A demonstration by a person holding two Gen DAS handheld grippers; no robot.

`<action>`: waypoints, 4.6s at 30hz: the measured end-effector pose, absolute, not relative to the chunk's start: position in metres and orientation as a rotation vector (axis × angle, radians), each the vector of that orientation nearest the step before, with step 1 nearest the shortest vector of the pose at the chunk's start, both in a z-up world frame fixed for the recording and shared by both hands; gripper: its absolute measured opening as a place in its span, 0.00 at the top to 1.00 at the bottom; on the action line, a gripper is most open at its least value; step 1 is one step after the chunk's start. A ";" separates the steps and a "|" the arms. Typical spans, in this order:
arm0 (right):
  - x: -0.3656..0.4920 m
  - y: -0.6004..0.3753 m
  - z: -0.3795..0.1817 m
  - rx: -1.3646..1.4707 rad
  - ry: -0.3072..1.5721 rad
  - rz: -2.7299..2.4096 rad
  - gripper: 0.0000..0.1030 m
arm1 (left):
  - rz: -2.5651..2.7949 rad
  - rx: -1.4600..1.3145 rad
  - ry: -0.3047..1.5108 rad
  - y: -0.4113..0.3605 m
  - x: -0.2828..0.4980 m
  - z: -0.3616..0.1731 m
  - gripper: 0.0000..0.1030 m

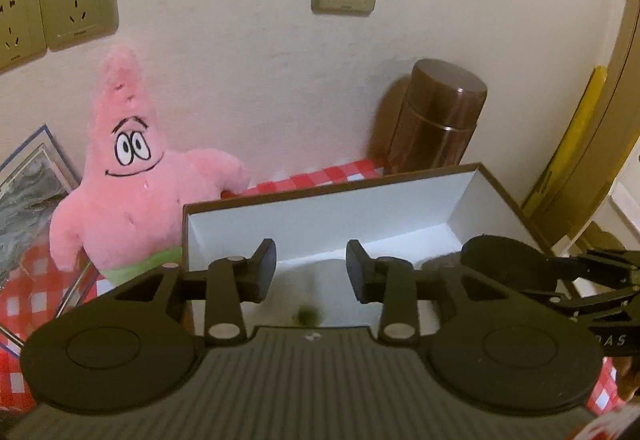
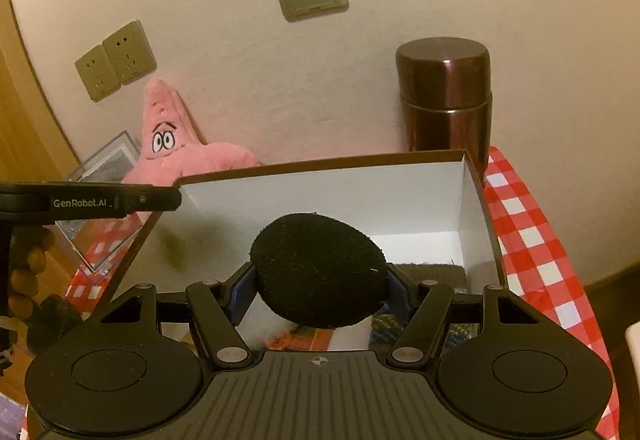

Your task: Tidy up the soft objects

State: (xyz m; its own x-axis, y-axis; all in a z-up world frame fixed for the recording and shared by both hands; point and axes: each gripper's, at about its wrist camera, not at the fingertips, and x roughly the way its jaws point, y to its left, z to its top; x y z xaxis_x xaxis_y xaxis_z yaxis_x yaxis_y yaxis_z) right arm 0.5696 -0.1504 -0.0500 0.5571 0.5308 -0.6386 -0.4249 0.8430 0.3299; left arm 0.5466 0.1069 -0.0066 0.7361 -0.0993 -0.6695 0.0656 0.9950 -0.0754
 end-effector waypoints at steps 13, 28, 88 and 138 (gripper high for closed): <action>0.573 -0.134 -0.048 0.217 0.741 0.566 0.18 | -0.062 -0.007 0.775 0.122 0.530 -0.008 0.59; 0.524 -0.162 -0.024 0.152 0.769 0.601 0.18 | -0.041 -0.046 0.755 0.133 0.473 0.022 0.50; 0.257 -0.243 -0.041 0.002 0.911 0.683 0.18 | 0.108 -0.208 0.882 0.069 0.168 -0.010 0.49; 0.267 -0.380 0.007 0.352 0.682 0.677 0.94 | 0.126 -0.176 0.992 0.046 0.152 -0.054 0.49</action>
